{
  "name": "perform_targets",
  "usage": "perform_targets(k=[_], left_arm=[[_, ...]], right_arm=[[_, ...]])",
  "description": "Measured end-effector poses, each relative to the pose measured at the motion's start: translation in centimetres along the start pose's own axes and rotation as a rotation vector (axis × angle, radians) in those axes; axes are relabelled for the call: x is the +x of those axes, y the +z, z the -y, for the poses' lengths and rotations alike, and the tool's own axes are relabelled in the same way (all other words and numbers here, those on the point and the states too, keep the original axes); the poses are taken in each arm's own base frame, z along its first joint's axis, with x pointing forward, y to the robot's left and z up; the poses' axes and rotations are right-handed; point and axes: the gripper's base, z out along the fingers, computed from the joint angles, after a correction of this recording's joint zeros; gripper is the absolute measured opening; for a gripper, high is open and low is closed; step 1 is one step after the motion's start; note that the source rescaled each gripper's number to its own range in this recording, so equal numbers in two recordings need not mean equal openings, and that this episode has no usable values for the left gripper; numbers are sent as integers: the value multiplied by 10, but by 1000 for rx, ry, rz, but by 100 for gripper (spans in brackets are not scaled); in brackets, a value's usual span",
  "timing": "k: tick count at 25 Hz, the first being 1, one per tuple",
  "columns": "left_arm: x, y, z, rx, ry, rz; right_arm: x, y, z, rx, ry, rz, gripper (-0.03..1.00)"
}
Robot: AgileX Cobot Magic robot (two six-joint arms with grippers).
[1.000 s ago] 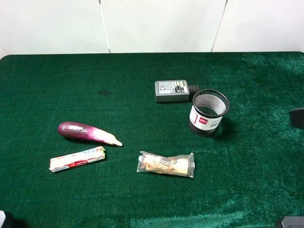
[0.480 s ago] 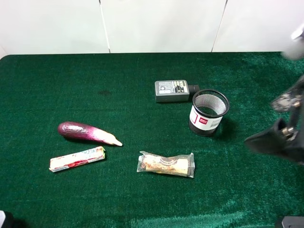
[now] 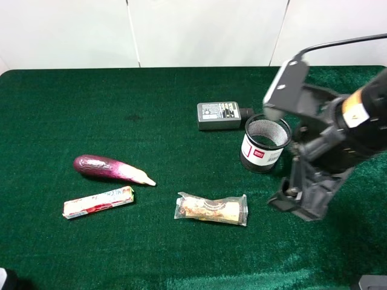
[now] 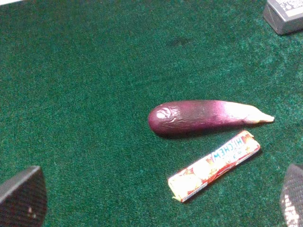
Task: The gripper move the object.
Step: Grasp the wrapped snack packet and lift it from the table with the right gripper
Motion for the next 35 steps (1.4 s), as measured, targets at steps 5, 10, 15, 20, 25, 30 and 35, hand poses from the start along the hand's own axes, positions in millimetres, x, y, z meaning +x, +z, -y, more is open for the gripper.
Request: perform_targets(k=[5, 10, 15, 20, 25, 30, 35], left_arm=[[0, 0, 0, 0, 0, 0], [0, 0, 0, 0, 0, 0], [0, 0, 0, 0, 0, 0], [0, 0, 0, 0, 0, 0], [0, 0, 0, 0, 0, 0], [0, 0, 0, 0, 0, 0], [0, 0, 0, 0, 0, 0]], right_arm=[[-13, 25, -5, -4, -48, -10, 100], [-22, 45, -14, -12, -84, -13, 100], [-29, 60, -25, -22, -129, -5, 100], [-32, 79, -33, -36, -159, -40, 100], [-35, 100, -34, -39, -166, -62, 100], [-47, 116, -32, -39, -170, -78, 100], [-51, 131, -32, -35, -177, -83, 100]])
